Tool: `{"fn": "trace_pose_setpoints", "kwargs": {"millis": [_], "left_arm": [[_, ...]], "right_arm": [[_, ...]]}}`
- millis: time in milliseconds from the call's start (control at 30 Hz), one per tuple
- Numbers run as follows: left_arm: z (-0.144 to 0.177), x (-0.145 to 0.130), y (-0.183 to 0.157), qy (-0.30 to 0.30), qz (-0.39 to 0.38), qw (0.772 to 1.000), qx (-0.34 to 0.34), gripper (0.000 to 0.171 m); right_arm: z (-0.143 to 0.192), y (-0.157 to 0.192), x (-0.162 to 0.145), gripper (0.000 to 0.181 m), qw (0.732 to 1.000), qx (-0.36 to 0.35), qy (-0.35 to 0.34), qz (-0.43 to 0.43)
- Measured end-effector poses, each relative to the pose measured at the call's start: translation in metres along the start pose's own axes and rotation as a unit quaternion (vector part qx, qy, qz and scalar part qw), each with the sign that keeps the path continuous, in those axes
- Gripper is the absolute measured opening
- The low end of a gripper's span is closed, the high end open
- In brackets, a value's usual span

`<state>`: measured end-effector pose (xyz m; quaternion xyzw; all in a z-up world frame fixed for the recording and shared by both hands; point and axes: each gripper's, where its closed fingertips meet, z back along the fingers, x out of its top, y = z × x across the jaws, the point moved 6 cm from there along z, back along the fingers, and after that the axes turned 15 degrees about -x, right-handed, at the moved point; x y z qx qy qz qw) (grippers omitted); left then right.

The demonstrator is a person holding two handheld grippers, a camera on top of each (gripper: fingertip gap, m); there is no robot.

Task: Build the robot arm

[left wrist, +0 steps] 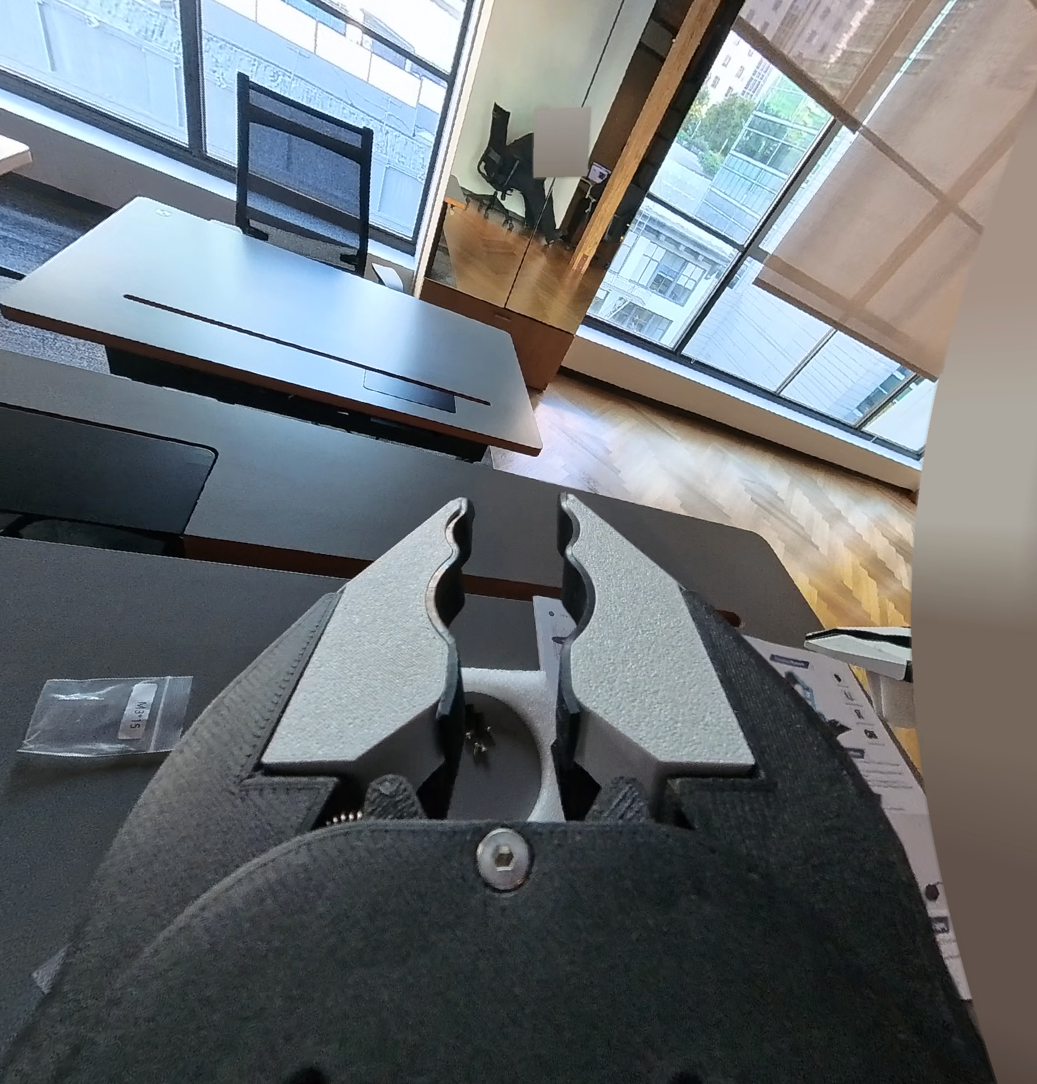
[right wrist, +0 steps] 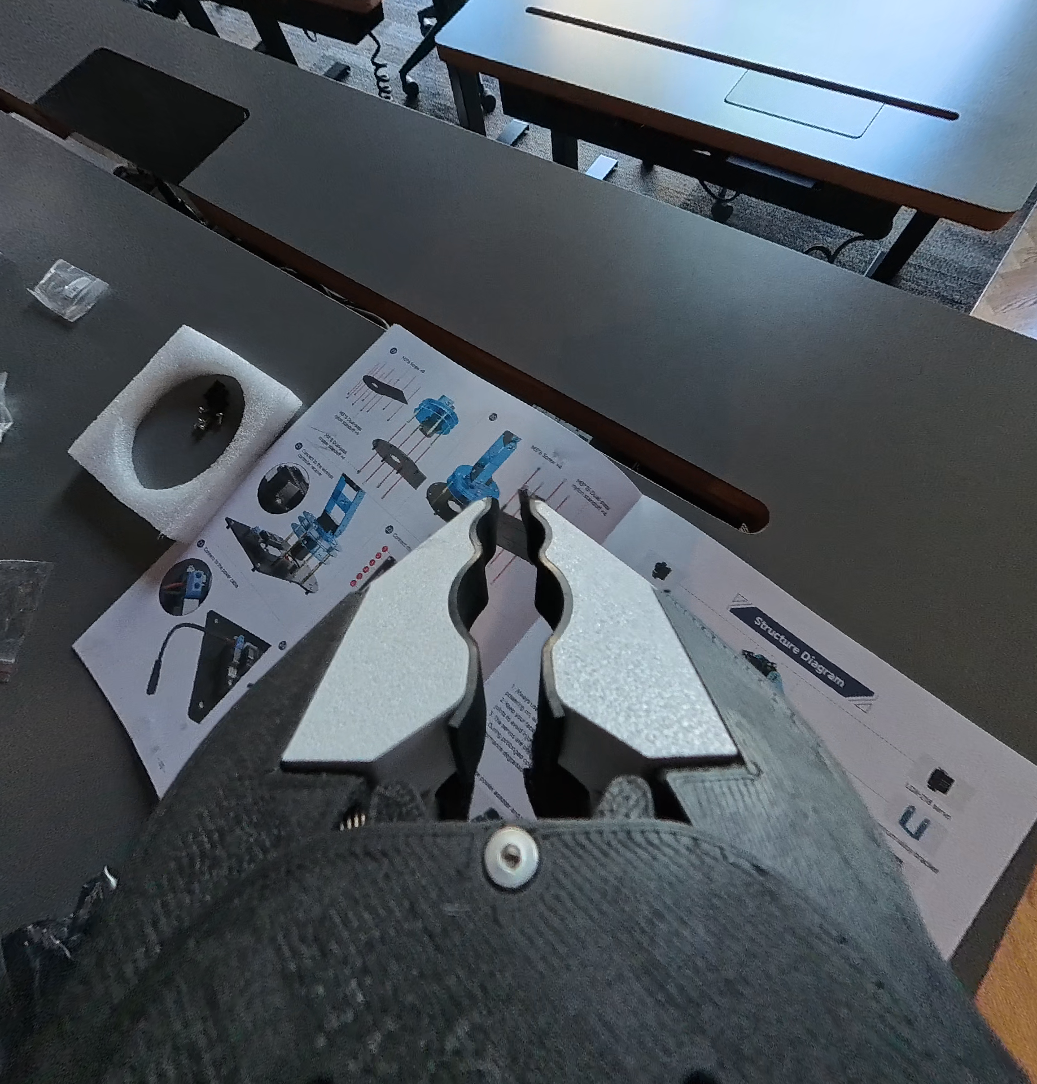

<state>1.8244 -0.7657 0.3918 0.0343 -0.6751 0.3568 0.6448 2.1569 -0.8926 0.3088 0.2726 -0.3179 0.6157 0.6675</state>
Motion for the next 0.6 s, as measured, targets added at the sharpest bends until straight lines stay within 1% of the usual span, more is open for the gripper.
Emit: {"fn": "trace_pose_setpoints", "kwargs": {"millis": [167,400,600], "left_arm": [[-0.003,0.000,-0.004,-0.004,0.000,1.000,-0.009,0.027],[-0.009,-0.002,-0.010,-0.004,0.000,1.000,-0.023,0.027],[-0.011,0.000,-0.017,-0.018,-0.001,0.999,-0.032,0.026]], "right_arm": [[0.003,-0.010,-0.002,0.008,0.999,-0.034,0.007,0.009],[0.007,-0.022,-0.003,0.008,0.999,-0.053,0.008,0.001],[0.012,-0.036,-0.007,0.008,0.997,-0.079,0.015,-0.003]]}}
